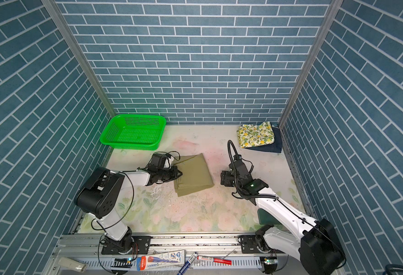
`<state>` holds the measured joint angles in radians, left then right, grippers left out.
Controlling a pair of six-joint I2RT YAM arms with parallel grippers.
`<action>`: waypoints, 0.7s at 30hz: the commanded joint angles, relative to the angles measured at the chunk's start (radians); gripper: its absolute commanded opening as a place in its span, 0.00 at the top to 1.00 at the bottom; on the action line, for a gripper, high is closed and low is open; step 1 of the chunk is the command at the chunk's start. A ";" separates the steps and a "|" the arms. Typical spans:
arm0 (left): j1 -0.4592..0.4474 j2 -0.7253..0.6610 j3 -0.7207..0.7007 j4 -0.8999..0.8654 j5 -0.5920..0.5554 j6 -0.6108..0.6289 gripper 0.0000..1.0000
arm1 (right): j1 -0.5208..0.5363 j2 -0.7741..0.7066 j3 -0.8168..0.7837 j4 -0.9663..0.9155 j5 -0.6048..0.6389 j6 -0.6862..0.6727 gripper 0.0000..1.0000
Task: Fold and stack skirts
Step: Smooth out the skirt at the center of the table.
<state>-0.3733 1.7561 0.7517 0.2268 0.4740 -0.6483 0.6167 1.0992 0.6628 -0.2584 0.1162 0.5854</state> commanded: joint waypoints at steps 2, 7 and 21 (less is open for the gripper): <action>0.016 0.035 -0.024 0.039 0.003 -0.007 1.00 | -0.001 0.020 0.050 -0.017 -0.008 -0.012 0.21; 0.017 0.004 -0.021 -0.033 -0.061 0.029 1.00 | 0.008 0.067 0.064 0.012 -0.027 -0.015 0.22; 0.016 -0.129 -0.014 -0.135 -0.136 0.069 1.00 | 0.130 0.476 0.322 0.168 -0.086 -0.011 0.30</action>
<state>-0.3645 1.6653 0.7456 0.1383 0.3691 -0.6025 0.7364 1.5322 0.9226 -0.1425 0.0555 0.5781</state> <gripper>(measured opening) 0.081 0.706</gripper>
